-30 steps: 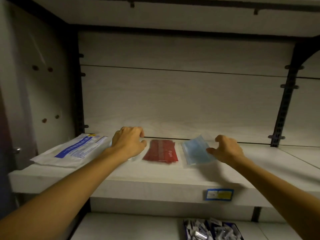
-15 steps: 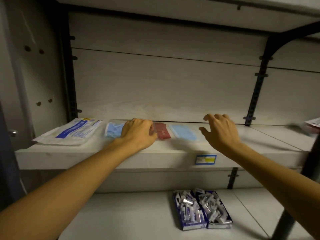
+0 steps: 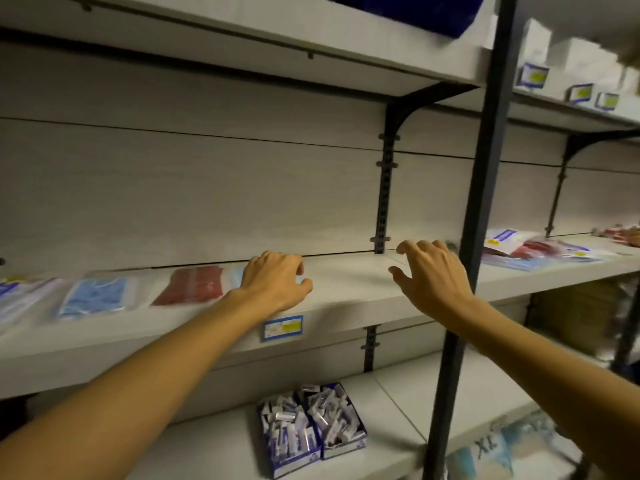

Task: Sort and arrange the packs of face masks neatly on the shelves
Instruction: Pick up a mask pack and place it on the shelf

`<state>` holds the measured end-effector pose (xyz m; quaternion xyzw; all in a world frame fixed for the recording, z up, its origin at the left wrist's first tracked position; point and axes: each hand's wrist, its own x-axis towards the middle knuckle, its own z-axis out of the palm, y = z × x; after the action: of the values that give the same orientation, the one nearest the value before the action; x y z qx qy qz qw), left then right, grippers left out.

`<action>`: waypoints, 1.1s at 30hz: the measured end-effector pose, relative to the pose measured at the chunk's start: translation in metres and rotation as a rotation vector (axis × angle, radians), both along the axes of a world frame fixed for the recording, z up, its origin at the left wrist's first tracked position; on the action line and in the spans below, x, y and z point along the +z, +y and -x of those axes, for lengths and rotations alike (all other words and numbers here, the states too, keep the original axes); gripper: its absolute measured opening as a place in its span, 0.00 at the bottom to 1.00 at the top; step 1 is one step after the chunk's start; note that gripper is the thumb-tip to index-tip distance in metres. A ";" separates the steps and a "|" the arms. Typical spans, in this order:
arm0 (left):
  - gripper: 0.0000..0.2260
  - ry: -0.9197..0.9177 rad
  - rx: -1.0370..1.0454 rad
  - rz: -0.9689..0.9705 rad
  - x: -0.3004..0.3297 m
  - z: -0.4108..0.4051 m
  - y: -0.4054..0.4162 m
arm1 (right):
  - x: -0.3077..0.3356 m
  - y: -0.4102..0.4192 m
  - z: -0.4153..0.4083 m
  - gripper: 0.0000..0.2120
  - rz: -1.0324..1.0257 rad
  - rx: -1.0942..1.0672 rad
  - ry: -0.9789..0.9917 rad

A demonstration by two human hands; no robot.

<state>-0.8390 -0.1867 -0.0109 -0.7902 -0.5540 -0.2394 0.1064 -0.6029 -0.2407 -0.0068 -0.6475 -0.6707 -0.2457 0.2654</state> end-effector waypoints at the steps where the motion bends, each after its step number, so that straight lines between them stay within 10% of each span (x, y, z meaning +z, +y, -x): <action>1: 0.16 -0.003 -0.026 0.000 0.002 -0.019 -0.001 | 0.001 -0.006 -0.019 0.21 0.018 -0.015 0.008; 33: 0.14 0.110 -0.308 -0.016 -0.020 -0.526 0.040 | -0.018 0.010 -0.488 0.21 0.143 -0.117 0.031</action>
<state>-0.3129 -0.1466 -0.0307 -0.8768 -0.4177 -0.2138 0.1050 -0.1145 -0.2308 -0.0249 -0.7068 -0.6433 -0.2020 0.2140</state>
